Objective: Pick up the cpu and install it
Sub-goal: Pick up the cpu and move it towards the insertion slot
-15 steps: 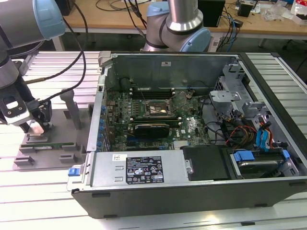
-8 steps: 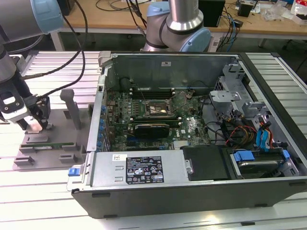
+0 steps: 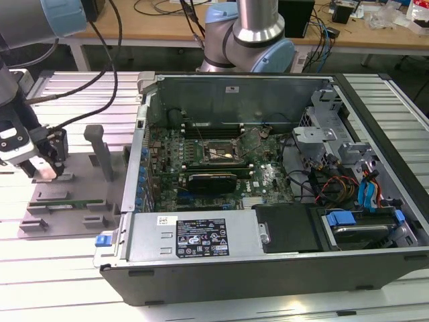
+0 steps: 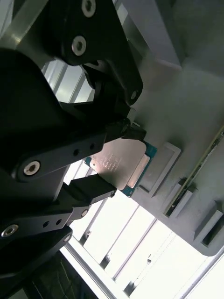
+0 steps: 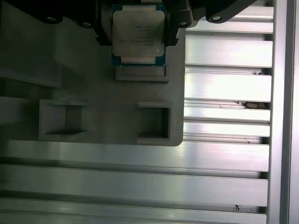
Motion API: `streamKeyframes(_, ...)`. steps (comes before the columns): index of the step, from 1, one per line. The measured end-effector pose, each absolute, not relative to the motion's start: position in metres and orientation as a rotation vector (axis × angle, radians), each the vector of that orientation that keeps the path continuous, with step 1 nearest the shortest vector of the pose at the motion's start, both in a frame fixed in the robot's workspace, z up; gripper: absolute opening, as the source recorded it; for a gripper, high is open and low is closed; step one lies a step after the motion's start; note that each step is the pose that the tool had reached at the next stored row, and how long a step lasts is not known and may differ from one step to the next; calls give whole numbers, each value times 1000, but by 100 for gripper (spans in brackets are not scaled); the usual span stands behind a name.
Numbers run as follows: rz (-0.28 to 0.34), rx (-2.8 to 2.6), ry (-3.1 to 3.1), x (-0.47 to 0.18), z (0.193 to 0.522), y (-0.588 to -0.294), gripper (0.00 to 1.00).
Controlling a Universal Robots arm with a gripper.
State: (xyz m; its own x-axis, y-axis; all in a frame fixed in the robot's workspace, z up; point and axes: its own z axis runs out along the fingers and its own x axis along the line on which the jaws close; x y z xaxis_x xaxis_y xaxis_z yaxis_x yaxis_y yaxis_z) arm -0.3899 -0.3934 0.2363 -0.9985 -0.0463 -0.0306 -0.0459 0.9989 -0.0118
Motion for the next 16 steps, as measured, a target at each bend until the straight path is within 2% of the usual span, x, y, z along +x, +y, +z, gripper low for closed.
streamKeyframes(16,-17,-72,3110,-390,270,-392,55)
